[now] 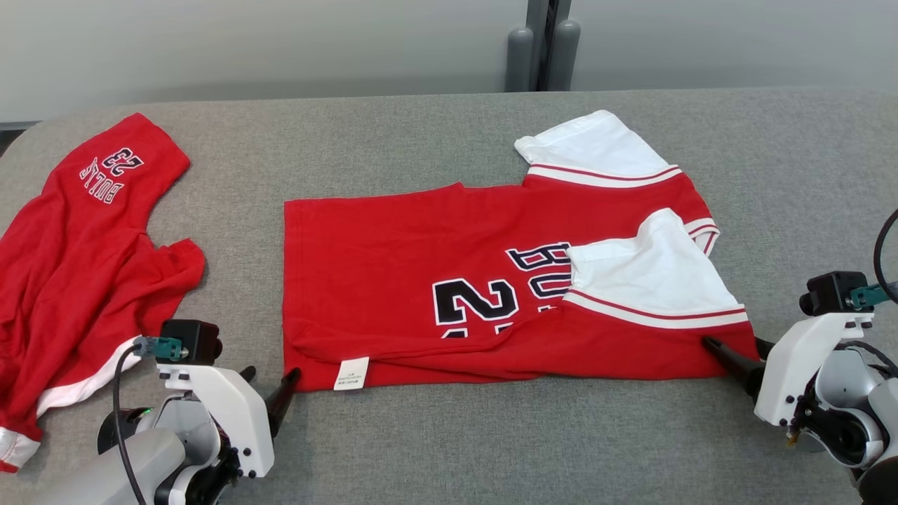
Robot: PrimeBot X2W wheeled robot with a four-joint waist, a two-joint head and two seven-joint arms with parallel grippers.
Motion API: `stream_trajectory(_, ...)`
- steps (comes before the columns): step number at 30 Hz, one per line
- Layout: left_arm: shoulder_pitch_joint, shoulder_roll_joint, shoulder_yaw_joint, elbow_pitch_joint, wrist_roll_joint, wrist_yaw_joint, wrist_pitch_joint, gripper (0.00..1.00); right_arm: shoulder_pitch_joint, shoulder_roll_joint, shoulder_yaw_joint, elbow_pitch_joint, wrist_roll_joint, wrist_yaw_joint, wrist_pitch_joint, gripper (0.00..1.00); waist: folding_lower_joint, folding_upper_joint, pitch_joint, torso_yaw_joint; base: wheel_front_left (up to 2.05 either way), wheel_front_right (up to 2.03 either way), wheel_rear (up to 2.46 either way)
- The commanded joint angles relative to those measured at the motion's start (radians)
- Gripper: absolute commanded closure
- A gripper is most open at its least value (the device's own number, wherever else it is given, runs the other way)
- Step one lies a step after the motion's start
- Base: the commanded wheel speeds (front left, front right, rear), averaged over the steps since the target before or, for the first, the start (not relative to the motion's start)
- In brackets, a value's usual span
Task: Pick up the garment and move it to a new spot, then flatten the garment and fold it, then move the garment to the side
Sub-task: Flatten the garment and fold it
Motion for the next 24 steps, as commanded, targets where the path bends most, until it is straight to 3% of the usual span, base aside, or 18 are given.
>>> stream_trajectory(1,-0.013,-0.007,-0.004,0.015,0.0,-0.01,0.009,0.0,0.002,0.005,-0.006,0.011,-0.004,0.001,0.015,0.0,0.0,0.0,0.002,0.002,0.0,0.0,0.0)
stream_trajectory(12,-0.021,-0.041,-0.028,0.051,-0.009,-0.065,0.067,0.0,0.03,0.037,-0.023,-0.001,-0.003,0.001,0.08,0.0,0.0,0.0,0.008,-0.002,0.0,0.0,0.0)
stream_trajectory(13,-0.022,-0.043,-0.029,0.054,-0.01,-0.067,0.069,0.11,0.031,0.04,-0.024,-0.005,0.0,0.001,0.084,0.11,0.0,0.0,0.009,-0.003,0.0,0.0,0.0)
stream_trajectory(14,-0.022,-0.045,-0.03,0.059,-0.011,-0.067,0.074,0.4,0.033,0.042,-0.024,-0.01,0.001,0.001,0.088,0.51,0.0,0.0,0.009,-0.003,0.0,0.0,0.0)
stream_trajectory(15,-0.022,-0.047,-0.033,0.062,-0.014,-0.071,0.082,0.61,0.035,0.044,-0.024,-0.015,0.003,0.001,0.091,0.67,0.0,0.0,0.01,-0.004,0.0,0.0,0.0)
stream_trajectory(16,-0.022,-0.05,-0.034,0.064,-0.014,-0.075,0.083,0.77,0.038,0.046,-0.024,-0.021,0.004,0.001,0.092,1.0,0.0,0.0,0.011,-0.004,0.0,0.0,0.0)
stream_trajectory(17,-0.023,-0.052,-0.035,0.066,-0.015,-0.078,0.085,1.0,0.039,0.046,-0.024,-0.027,0.006,0.001,0.094,1.0,0.0,0.0,0.012,-0.004,0.0,0.0,0.0)
stream_trajectory(24,-0.013,-0.046,-0.037,0.068,-0.007,-0.094,0.08,1.0,0.057,0.031,-0.029,-0.052,0.02,0.0,0.091,1.0,0.0,0.0,-0.009,-0.003,0.0,0.0,0.0)
